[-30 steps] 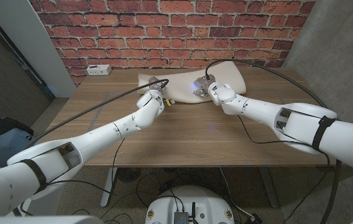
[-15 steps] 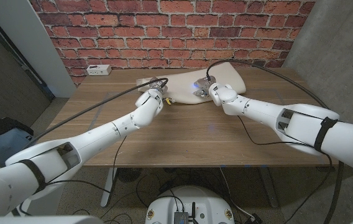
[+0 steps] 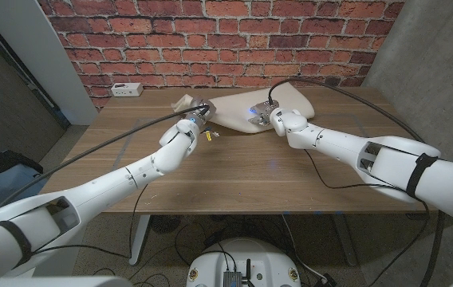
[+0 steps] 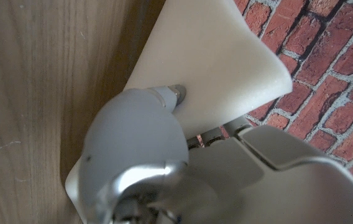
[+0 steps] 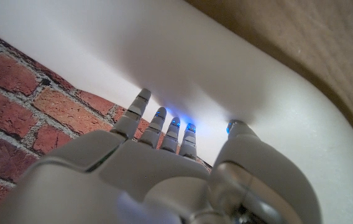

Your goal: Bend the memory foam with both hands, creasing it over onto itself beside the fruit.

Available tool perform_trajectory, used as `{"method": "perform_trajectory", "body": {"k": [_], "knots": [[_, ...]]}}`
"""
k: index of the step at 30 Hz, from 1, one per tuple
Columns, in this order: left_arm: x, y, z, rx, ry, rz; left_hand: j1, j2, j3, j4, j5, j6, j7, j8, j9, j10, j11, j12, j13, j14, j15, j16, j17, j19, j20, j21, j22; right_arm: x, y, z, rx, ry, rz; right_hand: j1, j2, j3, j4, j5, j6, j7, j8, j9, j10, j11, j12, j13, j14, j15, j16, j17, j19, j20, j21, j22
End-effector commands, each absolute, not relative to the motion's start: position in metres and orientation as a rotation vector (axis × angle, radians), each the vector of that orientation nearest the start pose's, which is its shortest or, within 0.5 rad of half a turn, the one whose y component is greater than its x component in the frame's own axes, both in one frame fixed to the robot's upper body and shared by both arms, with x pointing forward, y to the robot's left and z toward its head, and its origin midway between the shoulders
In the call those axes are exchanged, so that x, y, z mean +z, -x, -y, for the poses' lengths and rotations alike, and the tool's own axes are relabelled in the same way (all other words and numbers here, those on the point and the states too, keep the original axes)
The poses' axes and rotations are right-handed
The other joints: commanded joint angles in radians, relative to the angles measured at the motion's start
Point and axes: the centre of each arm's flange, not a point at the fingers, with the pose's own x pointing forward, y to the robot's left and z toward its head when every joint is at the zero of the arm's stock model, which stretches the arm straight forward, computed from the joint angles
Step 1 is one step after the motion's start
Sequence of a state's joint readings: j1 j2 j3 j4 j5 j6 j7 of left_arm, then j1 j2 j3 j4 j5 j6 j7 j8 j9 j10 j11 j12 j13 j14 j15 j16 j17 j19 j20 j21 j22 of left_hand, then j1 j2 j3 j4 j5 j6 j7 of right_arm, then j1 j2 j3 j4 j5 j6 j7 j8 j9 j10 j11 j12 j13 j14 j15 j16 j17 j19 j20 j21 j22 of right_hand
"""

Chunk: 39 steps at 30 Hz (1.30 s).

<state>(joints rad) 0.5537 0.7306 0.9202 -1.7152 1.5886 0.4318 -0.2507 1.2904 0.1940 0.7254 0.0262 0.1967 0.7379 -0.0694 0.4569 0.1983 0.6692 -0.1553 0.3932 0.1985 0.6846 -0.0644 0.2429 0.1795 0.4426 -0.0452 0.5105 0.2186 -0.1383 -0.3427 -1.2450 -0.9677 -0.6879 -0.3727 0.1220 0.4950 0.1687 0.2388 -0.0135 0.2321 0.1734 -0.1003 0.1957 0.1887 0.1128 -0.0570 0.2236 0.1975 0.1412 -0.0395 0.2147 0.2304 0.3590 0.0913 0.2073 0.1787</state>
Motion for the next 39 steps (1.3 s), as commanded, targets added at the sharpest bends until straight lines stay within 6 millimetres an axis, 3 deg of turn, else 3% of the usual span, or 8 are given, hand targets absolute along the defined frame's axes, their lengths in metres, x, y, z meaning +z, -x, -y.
{"method": "perform_trajectory", "body": {"k": [1, 11, 25, 39], "knots": [[0.060, -0.570, -0.175, 0.655, -2.315, 0.835, 0.001, 0.009, 0.008, 0.004, 0.005, 0.026, -0.036, 0.001, 0.006, 0.009, -0.005, -0.005, 0.004, 0.007, -0.156, -0.007, 0.002, 0.001, -0.044, 0.010, 0.002, 0.034, -0.730, 0.115, 0.004, 1.876, 0.313, -0.005, 0.002, 0.007, 0.003, -0.002, 0.008, 0.004, 0.003, 0.004, 0.012, 0.002, 0.003, 0.004, 0.009, -0.044, 0.005, 0.002, 0.000, -0.032, 0.001, 0.003], [0.068, -0.554, -0.190, 0.786, -2.265, 1.015, -0.027, 0.006, 0.006, 0.028, 0.011, 0.062, -0.062, 0.011, 0.010, 0.004, -0.011, -0.026, 0.009, -0.026, -0.159, -0.033, 0.003, -0.017, -0.063, 0.018, -0.004, 0.022, -0.712, 0.100, 0.075, 1.862, 0.379, -0.005, -0.008, 0.008, 0.000, -0.004, -0.004, 0.006, -0.003, 0.004, 0.005, 0.005, 0.000, 0.004, 0.005, -0.043, 0.001, 0.000, -0.001, -0.041, 0.000, 0.003], [0.088, -0.545, -0.197, 0.878, -2.225, 1.053, -0.047, 0.005, 0.004, 0.044, 0.016, 0.051, -0.079, 0.006, 0.013, 0.004, -0.021, -0.039, 0.013, -0.027, -0.163, -0.038, 0.004, -0.017, -0.073, 0.027, -0.010, 0.009, -0.691, 0.082, 0.148, 1.871, 0.455, -0.009, -0.020, 0.005, -0.002, -0.006, -0.011, 0.008, -0.006, 0.004, -0.001, 0.007, -0.003, 0.004, 0.004, -0.042, -0.001, -0.001, -0.002, -0.042, 0.000, 0.003], [0.109, -0.551, -0.175, 0.887, -2.133, 1.197, -0.060, 0.002, 0.002, 0.047, 0.020, 0.036, -0.087, -0.002, 0.014, -0.005, -0.025, -0.054, 0.014, -0.030, -0.165, -0.043, 0.003, -0.013, -0.087, 0.037, -0.014, 0.002, -0.679, 0.062, 0.207, 1.866, 0.530, -0.008, -0.024, 0.006, -0.006, -0.006, -0.013, 0.008, -0.006, 0.004, -0.001, 0.007, -0.004, 0.005, 0.004, -0.041, -0.002, -0.002, -0.004, -0.044, -0.001, 0.003]]}}
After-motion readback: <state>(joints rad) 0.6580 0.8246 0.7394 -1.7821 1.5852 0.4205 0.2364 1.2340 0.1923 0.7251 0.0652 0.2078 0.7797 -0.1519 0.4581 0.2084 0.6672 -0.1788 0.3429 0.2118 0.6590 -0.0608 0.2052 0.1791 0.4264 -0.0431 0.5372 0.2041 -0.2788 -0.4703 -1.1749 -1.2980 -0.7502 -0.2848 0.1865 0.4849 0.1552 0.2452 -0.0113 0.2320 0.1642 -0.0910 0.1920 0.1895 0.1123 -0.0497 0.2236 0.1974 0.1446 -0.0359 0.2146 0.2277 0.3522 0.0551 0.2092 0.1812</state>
